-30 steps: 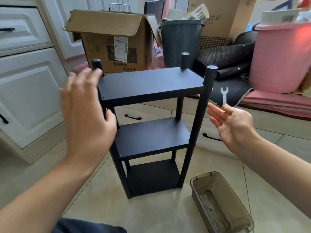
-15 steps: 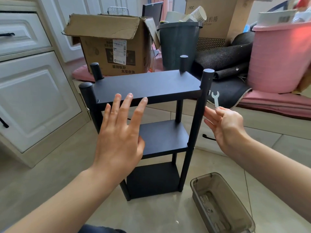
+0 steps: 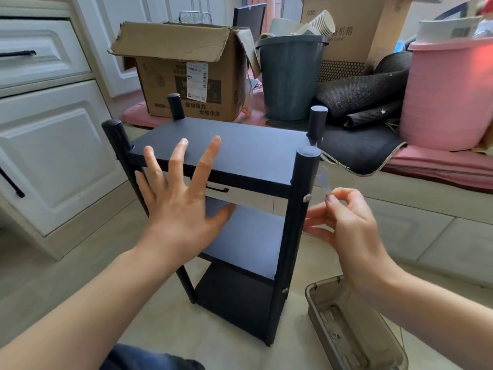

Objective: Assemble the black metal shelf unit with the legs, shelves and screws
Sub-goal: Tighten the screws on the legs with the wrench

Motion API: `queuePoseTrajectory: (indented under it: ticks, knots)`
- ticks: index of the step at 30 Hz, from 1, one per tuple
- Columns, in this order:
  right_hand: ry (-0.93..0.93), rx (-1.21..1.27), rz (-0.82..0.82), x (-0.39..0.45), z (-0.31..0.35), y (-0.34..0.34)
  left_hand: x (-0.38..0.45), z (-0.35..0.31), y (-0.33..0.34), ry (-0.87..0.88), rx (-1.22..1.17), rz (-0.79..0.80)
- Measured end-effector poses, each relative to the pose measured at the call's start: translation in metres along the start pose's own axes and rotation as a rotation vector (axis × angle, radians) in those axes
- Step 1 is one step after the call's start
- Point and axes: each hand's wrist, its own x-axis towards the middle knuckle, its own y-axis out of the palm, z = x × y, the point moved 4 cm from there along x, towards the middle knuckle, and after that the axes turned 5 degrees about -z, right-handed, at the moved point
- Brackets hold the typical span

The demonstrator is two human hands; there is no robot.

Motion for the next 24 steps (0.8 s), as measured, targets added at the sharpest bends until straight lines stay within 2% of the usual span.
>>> queuePoseTrajectory:
  ticks: [3,8,13,19,22,24]
  knots:
    - [-0.121,0.057,0.121,-0.017,0.010,0.009,0.005,0.008,-0.005,-0.055,-0.081,0.029]
    - [-0.111,0.043,0.243,-0.027,0.012,0.021,0.021,0.028,-0.007,-0.077,-0.153,0.094]
    - [-0.149,0.004,0.216,-0.016,0.012,0.023,0.037,0.032,0.000,-0.046,-0.215,0.100]
    - [-0.301,-0.080,0.217,-0.012,0.017,0.026,0.032,0.035,-0.005,-0.100,-0.202,0.089]
    - [-0.344,-0.130,0.240,-0.009,0.016,0.027,0.021,0.021,-0.012,-0.031,-0.224,0.098]
    - [-0.385,-0.178,0.257,-0.007,0.014,0.028,0.011,0.007,-0.015,0.077,-0.265,0.088]
